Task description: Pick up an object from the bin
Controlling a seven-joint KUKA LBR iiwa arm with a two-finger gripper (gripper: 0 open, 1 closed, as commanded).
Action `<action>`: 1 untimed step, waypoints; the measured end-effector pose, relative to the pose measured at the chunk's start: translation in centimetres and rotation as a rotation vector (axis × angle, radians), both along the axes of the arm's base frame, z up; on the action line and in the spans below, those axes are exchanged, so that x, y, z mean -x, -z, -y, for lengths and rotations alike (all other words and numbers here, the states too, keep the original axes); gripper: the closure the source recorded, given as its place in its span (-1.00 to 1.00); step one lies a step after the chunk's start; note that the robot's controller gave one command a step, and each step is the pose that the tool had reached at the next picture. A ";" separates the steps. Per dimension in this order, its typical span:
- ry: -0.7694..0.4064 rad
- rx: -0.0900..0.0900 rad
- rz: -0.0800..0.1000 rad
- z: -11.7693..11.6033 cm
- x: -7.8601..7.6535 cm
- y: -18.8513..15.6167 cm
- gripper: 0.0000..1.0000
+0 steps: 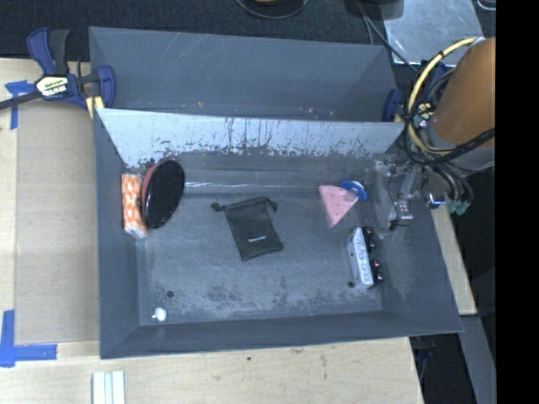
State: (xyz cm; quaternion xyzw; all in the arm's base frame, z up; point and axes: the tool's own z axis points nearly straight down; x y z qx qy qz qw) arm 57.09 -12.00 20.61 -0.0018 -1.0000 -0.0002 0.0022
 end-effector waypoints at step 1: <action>-0.003 0.001 0.009 -0.1 -0.2 -0.5 -1.00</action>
Offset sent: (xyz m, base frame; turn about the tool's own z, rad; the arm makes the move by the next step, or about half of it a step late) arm 0.0332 0.0649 -0.0837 0.1151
